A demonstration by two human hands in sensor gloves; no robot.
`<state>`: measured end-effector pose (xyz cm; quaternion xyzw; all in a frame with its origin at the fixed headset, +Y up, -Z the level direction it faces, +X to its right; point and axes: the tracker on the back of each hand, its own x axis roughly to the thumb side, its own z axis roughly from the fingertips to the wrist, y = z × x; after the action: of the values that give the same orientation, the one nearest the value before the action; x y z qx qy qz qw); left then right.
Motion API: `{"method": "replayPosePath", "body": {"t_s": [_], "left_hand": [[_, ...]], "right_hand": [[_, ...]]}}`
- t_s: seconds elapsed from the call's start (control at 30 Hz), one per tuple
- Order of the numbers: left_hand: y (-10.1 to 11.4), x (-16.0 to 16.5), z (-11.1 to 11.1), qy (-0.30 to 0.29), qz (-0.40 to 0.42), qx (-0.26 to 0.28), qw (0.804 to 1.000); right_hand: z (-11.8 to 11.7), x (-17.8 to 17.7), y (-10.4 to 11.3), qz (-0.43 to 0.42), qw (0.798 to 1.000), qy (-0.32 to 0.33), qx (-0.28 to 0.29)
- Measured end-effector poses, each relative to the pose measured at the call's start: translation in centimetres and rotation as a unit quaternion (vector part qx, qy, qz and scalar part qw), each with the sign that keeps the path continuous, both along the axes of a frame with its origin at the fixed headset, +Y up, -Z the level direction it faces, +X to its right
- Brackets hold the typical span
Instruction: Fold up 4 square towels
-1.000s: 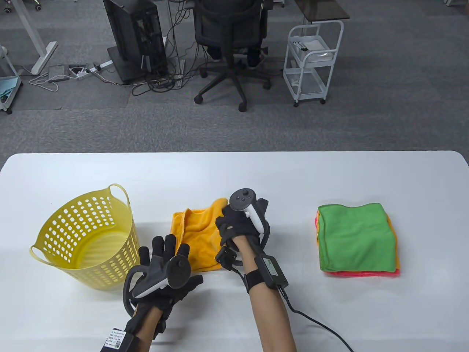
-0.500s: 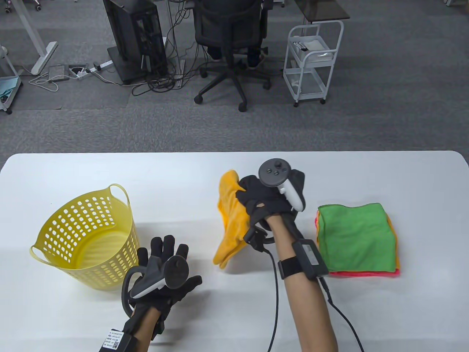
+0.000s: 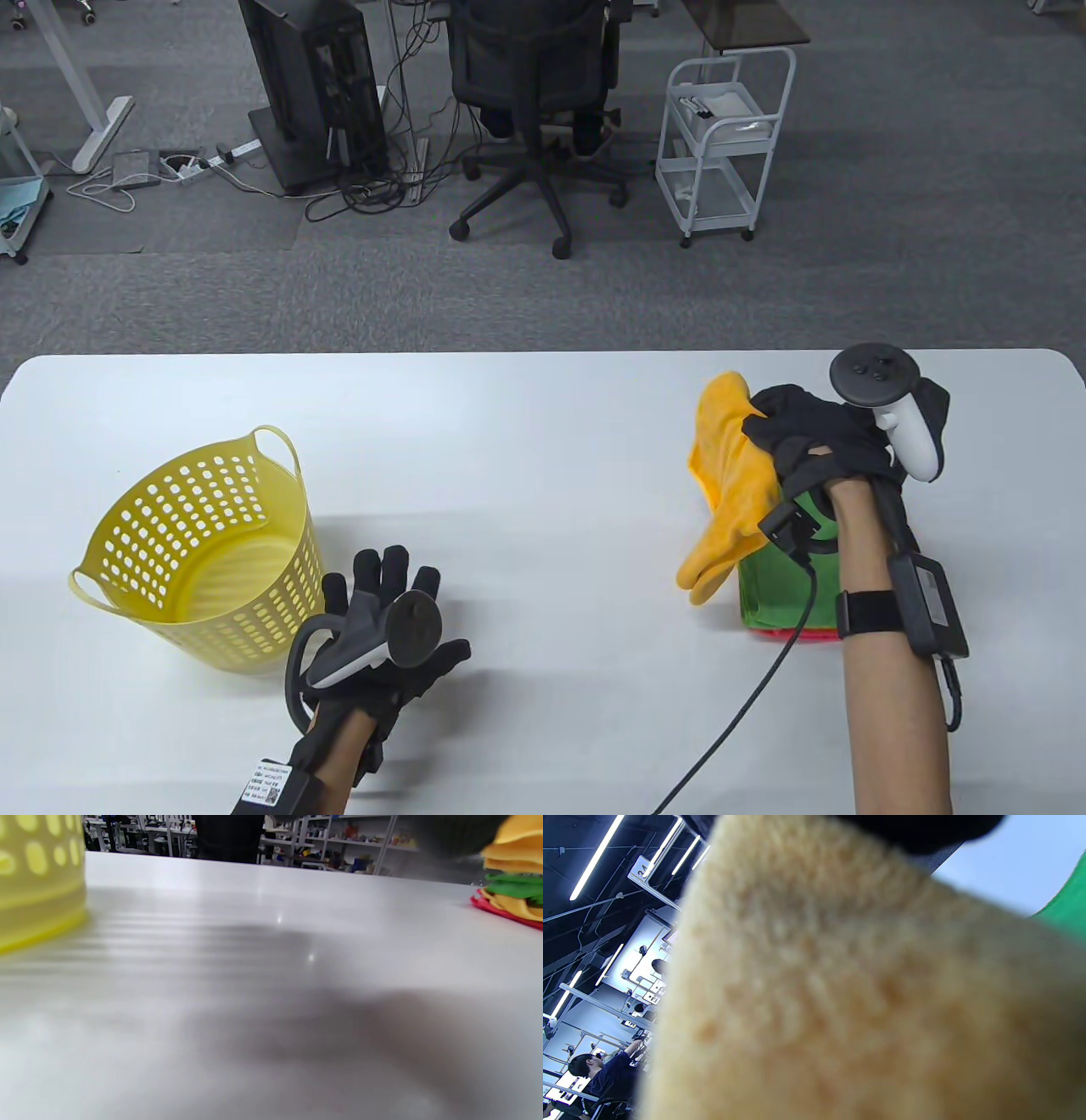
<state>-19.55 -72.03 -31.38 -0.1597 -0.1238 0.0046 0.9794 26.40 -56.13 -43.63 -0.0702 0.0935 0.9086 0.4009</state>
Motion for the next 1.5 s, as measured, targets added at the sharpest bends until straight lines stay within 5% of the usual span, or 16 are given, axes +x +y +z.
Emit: {"method": "replayPosePath", "body": {"t_s": [0.47,0.8,1.1,1.5], "left_hand": [[0.0,0.4,-0.1,0.001,-0.013,0.006,1.0],[0.0,0.3,-0.1,0.009,-0.014,0.012,1.0],[0.1,0.1,-0.1,0.017,-0.013,0.019,1.0],[0.3,-0.2,0.1,0.019,-0.008,0.037,0.999]], "right_hand": [[0.7,8.5,-6.1,0.126,0.988,-0.082,-0.035],[1.2,10.0,-8.6,0.267,0.956,-0.11,-0.051],[2.3,7.8,-7.4,0.375,0.909,-0.183,-0.02],[8.1,-3.3,-4.2,0.335,0.934,-0.038,0.117]]}}
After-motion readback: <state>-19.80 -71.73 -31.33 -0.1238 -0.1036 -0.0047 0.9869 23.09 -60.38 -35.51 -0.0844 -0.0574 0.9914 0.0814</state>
